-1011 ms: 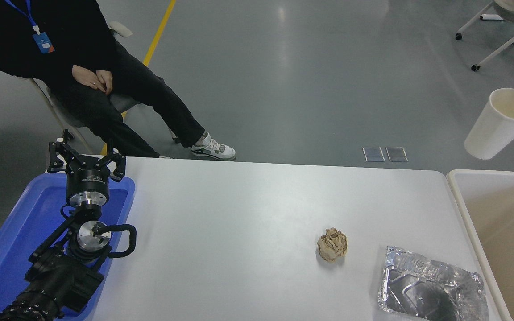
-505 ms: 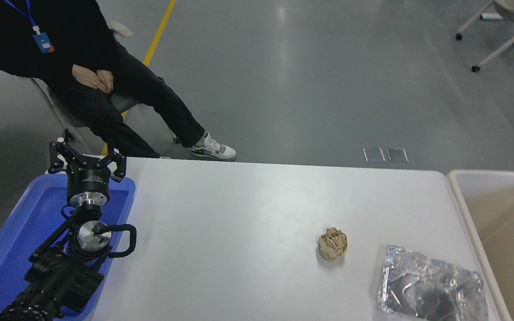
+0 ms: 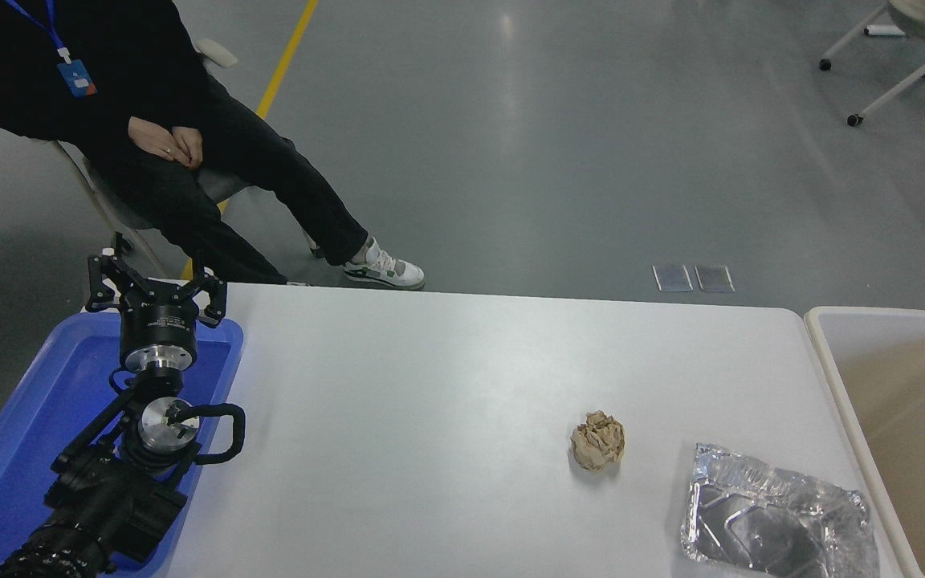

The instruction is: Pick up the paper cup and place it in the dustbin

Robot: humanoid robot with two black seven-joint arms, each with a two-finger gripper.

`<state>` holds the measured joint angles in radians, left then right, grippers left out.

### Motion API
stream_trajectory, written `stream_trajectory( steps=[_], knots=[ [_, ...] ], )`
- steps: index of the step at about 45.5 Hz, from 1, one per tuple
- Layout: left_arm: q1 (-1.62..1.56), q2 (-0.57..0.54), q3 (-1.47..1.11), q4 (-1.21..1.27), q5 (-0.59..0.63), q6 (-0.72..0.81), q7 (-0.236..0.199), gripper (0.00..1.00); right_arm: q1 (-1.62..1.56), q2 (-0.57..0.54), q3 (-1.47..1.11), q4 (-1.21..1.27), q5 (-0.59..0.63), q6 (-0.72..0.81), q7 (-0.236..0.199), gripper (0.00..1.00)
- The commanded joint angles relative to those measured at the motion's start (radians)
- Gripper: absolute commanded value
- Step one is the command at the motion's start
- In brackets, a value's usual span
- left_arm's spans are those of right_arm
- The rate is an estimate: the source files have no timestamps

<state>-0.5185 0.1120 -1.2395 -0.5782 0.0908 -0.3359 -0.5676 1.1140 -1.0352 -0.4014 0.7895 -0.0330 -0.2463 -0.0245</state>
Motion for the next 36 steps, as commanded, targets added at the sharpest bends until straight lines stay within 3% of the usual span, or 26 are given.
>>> stream_trajectory(
  steps=[1,7,12,36],
  knots=[
    [0.0,0.0,0.0,0.0,0.0,0.0,0.0,0.99,-0.443,0.3,0.429,-0.406,0.068,-0.024,0.001,0.0],
    [0.0,0.0,0.0,0.0,0.0,0.0,0.0,0.99,-0.497,0.512,0.507,-0.636,0.07,0.007,0.003,0.0],
    [0.0,0.0,0.0,0.0,0.0,0.0,0.0,0.99,-0.52,0.595,0.549,-0.717,0.079,0.024,0.003,0.0],
    [0.0,0.0,0.0,0.0,0.0,0.0,0.0,0.99,-0.617,0.638,0.742,-0.724,0.079,0.067,0.014,0.0]
  ],
)
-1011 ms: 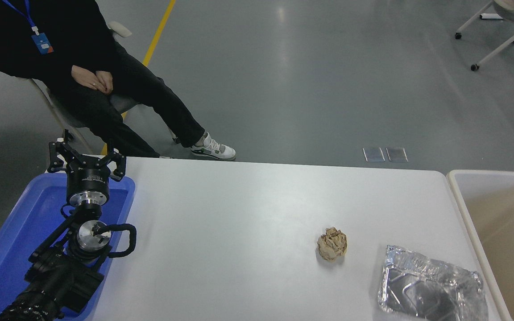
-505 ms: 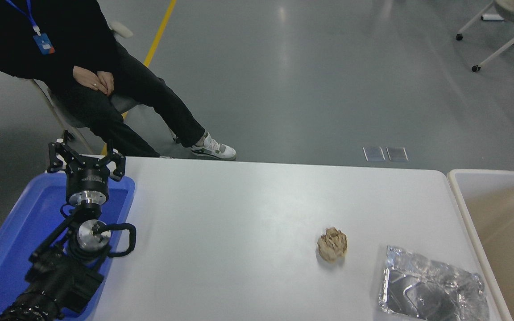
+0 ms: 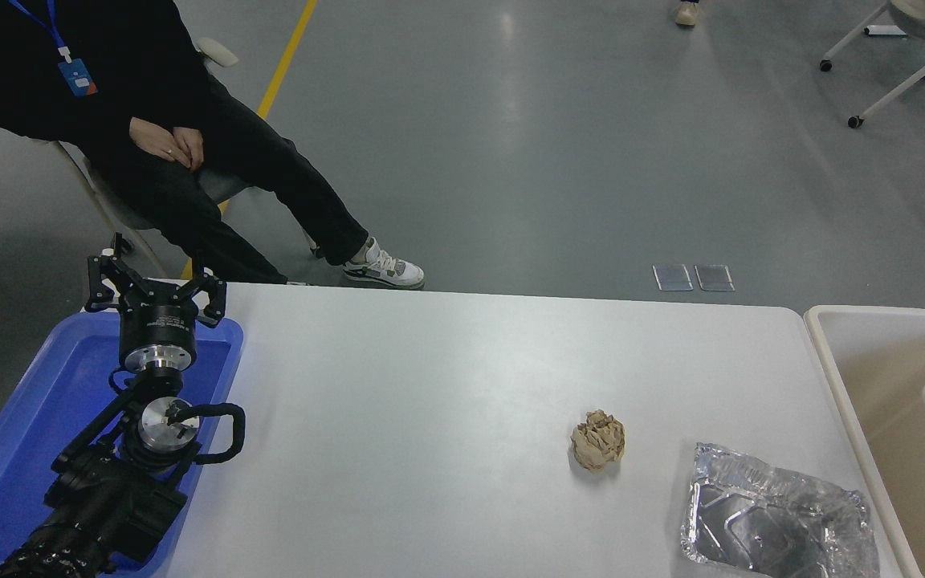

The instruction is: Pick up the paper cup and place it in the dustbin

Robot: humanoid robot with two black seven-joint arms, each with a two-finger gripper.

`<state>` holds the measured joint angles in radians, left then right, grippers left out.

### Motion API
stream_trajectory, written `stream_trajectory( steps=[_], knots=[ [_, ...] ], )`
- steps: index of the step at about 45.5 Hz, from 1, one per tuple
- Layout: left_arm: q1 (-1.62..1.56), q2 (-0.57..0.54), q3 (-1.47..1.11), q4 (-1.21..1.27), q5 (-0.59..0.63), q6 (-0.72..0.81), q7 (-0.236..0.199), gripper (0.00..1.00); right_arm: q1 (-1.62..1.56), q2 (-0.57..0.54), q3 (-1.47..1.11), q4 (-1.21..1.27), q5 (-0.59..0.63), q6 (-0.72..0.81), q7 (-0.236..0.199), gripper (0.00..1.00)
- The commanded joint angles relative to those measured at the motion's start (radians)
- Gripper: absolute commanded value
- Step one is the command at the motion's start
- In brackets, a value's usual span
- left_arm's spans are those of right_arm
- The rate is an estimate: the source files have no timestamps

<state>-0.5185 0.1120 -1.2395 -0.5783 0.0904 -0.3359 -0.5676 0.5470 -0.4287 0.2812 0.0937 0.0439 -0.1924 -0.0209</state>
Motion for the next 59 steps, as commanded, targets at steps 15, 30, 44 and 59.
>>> stream_trajectory(
  steps=[15,30,44,59],
  knots=[
    [0.0,0.0,0.0,0.0,0.0,0.0,0.0,0.99,-0.045,0.022,0.058,-0.032,0.001,0.002,0.01,1.0],
    [0.0,0.0,0.0,0.0,0.0,0.0,0.0,0.99,0.063,-0.01,0.003,-0.031,-0.019,0.011,0.012,1.0],
    [0.0,0.0,0.0,0.0,0.0,0.0,0.0,0.99,0.277,-0.127,-0.258,0.02,-0.021,0.06,0.004,1.0],
    [0.0,0.0,0.0,0.0,0.002,0.0,0.0,0.99,0.527,-0.329,-0.448,0.366,-0.215,0.093,0.004,1.0]
  ],
)
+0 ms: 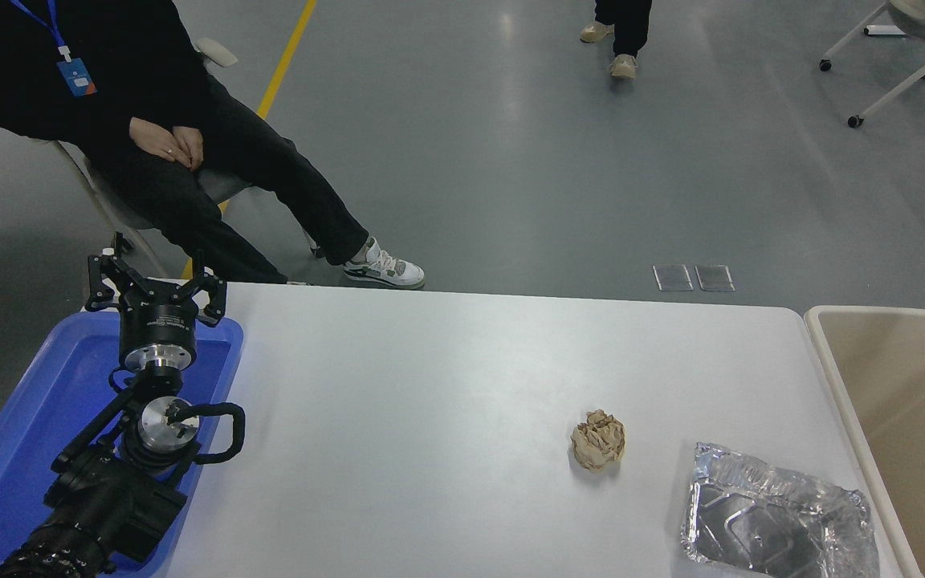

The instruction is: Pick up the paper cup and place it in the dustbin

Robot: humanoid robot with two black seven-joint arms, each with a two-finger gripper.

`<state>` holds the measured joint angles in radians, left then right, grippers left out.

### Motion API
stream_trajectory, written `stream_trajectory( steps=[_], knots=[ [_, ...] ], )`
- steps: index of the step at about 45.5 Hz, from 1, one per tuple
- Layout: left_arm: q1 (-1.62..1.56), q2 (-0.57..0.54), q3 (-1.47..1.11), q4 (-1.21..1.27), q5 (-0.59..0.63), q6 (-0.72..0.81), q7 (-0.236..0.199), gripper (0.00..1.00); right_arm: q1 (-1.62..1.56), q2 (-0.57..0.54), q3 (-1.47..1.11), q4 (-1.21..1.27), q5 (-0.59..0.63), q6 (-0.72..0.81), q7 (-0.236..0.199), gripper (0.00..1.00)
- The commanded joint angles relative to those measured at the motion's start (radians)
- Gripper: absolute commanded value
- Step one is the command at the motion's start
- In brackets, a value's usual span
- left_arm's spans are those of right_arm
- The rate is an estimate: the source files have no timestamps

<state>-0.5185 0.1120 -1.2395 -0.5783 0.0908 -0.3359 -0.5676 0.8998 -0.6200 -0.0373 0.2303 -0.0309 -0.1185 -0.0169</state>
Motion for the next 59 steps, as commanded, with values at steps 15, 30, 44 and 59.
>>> stream_trajectory(
  steps=[15,30,44,59],
  knots=[
    [0.0,0.0,0.0,0.0,0.001,0.0,0.0,0.99,0.378,-0.268,-0.328,0.598,-0.331,0.022,0.005,1.0],
    [0.0,0.0,0.0,0.0,0.001,0.0,0.0,0.99,0.654,-0.349,-0.605,0.98,-0.449,0.023,0.005,1.0],
    [0.0,0.0,0.0,0.0,0.001,0.0,0.0,0.99,0.939,-0.339,-0.864,1.208,-0.52,0.112,0.005,1.0],
    [0.0,0.0,0.0,0.0,0.001,0.0,0.0,0.99,1.277,-0.251,-1.167,1.409,-0.517,0.276,0.006,1.0]
  ],
)
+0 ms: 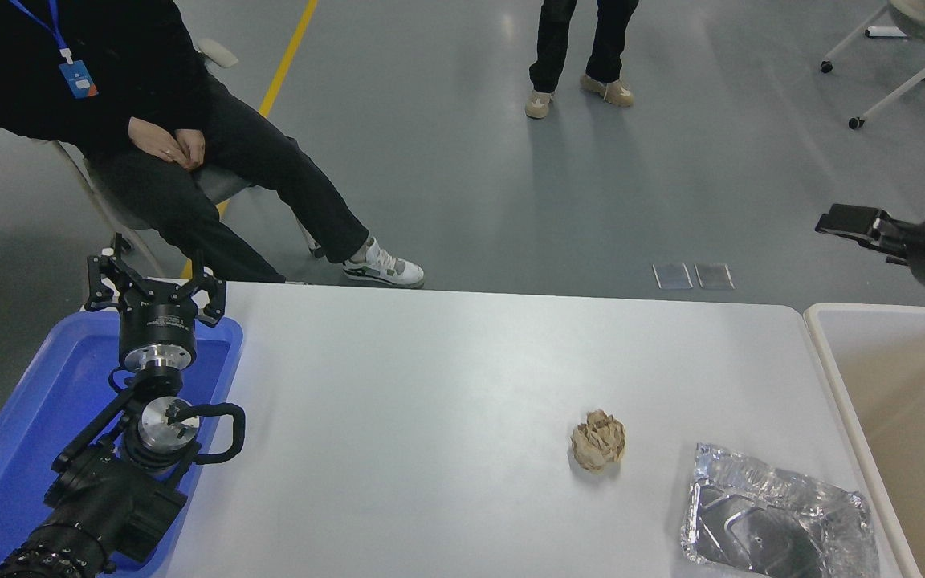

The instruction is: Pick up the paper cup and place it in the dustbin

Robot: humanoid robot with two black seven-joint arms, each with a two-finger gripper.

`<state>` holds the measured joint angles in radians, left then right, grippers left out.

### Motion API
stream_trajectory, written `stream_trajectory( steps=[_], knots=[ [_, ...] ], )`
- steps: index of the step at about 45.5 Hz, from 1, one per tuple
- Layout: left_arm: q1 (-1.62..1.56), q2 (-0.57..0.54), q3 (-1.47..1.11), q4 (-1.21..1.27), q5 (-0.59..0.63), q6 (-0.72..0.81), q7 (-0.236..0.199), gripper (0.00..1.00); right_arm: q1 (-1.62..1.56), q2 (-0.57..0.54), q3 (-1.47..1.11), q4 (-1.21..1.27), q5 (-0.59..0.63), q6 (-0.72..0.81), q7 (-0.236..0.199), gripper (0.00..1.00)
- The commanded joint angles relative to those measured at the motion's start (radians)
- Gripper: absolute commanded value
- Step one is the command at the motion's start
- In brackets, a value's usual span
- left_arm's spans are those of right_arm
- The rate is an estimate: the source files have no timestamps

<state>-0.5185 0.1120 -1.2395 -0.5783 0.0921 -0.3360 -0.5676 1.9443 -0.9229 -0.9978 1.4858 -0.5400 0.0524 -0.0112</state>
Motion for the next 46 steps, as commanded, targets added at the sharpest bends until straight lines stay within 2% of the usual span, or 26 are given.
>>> stream_trajectory(
  steps=[1,18,24,31,41,46],
  knots=[
    [0.0,0.0,0.0,0.0,0.0,0.0,0.0,0.99,0.251,0.061,-0.225,0.16,-0.008,0.125,0.001,1.0],
    [0.0,0.0,0.0,0.0,0.0,0.0,0.0,0.99,0.444,0.254,-0.343,0.249,0.028,0.398,0.002,1.0],
    [0.0,0.0,0.0,0.0,0.0,0.0,0.0,0.99,0.499,0.355,-0.344,0.249,0.178,0.464,0.002,1.0],
    [0.0,0.0,0.0,0.0,-0.002,0.0,0.0,0.99,0.559,0.415,-0.338,0.255,0.236,0.603,0.001,1.0],
    [0.0,0.0,0.0,0.0,-0.002,0.0,0.0,0.99,0.57,0.504,-0.321,0.26,0.393,0.623,0.001,1.0],
    [0.0,0.0,0.0,0.0,-0.002,0.0,0.0,0.99,0.581,0.512,-0.305,0.26,0.419,0.653,0.001,1.0]
  ],
)
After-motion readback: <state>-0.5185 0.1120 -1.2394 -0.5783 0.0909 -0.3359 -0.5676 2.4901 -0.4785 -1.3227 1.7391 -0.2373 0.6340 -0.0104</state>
